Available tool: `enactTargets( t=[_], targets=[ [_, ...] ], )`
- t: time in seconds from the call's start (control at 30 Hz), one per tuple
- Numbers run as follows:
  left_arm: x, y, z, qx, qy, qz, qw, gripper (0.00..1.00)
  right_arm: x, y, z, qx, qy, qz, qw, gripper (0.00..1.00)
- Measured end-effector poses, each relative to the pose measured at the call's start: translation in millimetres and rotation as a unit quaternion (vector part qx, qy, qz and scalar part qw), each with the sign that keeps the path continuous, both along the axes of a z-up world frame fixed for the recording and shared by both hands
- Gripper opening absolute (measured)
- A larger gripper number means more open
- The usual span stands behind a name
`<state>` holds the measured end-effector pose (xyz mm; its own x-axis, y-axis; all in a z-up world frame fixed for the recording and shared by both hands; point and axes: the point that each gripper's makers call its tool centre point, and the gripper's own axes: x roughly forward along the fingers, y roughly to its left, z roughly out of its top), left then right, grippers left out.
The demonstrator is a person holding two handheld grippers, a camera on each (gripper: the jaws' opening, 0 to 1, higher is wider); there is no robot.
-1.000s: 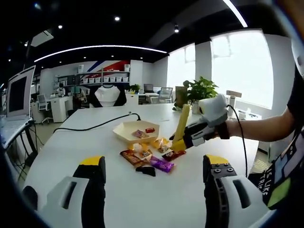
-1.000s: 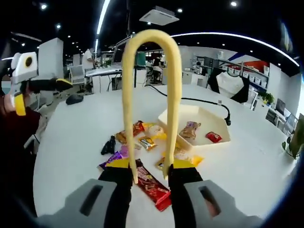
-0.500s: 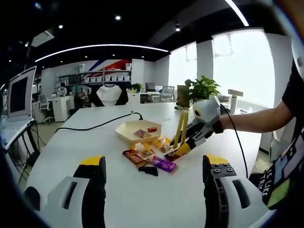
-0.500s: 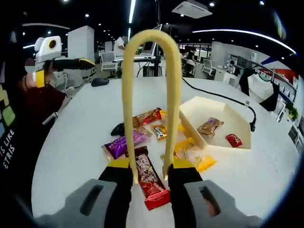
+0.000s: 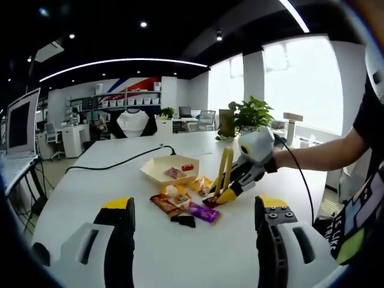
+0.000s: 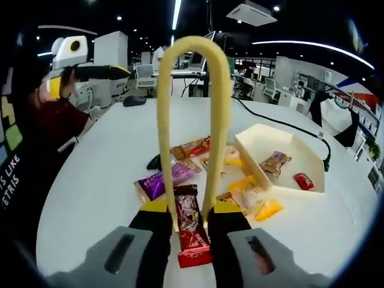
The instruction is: Place the target food into the container with the food tongs after gripping and lifting it, then release it inside without dropping or visibly crushing the food.
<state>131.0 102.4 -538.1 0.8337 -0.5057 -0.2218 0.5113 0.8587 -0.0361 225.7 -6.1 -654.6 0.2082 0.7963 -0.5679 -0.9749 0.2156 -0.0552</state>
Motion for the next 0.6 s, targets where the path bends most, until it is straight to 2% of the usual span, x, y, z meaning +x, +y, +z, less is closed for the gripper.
enactTargets(
  t=[0.13, 0.27, 0.3, 0.33, 0.37, 0.53, 0.57, 0.6],
  targets=[
    [-0.7, 0, -2.8, 0.003, 0.003, -0.001, 1.0000, 0.87, -1, -1, 0.4, -0.002, -0.003, -0.002, 1.0000, 0.19],
    [-1.7, 2, -4.3, 0.002, 0.006, 0.002, 1.0000, 0.87, -2, 0, 6.3, 0.016, 0.002, -0.013, 0.9998, 0.19],
    [-1.9, 2, -5.2, 0.002, 0.007, 0.003, 1.0000, 0.87, 2, 1, 11.4, 0.028, 0.005, -0.033, 0.9991, 0.19],
    [-2.0, 3, -5.5, 0.002, 0.007, 0.003, 1.0000, 0.87, -1, 2, 13.2, 0.035, 0.024, -0.032, 0.9986, 0.19],
    [-2.2, 3, -5.5, 0.001, 0.008, 0.003, 1.0000, 0.87, 0, 3, 16.4, 0.042, 0.024, -0.036, 0.9982, 0.19],
    [-3.0, 2, -5.0, 0.001, 0.007, 0.002, 1.0000, 0.87, 5, 3, 31.2, 0.039, -0.006, -0.045, 0.9982, 0.19],
    [-3.1, 2, -4.4, 0.001, 0.005, 0.002, 1.0000, 0.87, 12, 1, 33.8, 0.032, -0.019, -0.066, 0.9971, 0.19],
    [-3.1, 2, -4.3, 0.001, 0.005, 0.002, 1.0000, 0.87, 13, 0, 33.6, 0.027, -0.018, -0.074, 0.9967, 0.19]
  ],
)
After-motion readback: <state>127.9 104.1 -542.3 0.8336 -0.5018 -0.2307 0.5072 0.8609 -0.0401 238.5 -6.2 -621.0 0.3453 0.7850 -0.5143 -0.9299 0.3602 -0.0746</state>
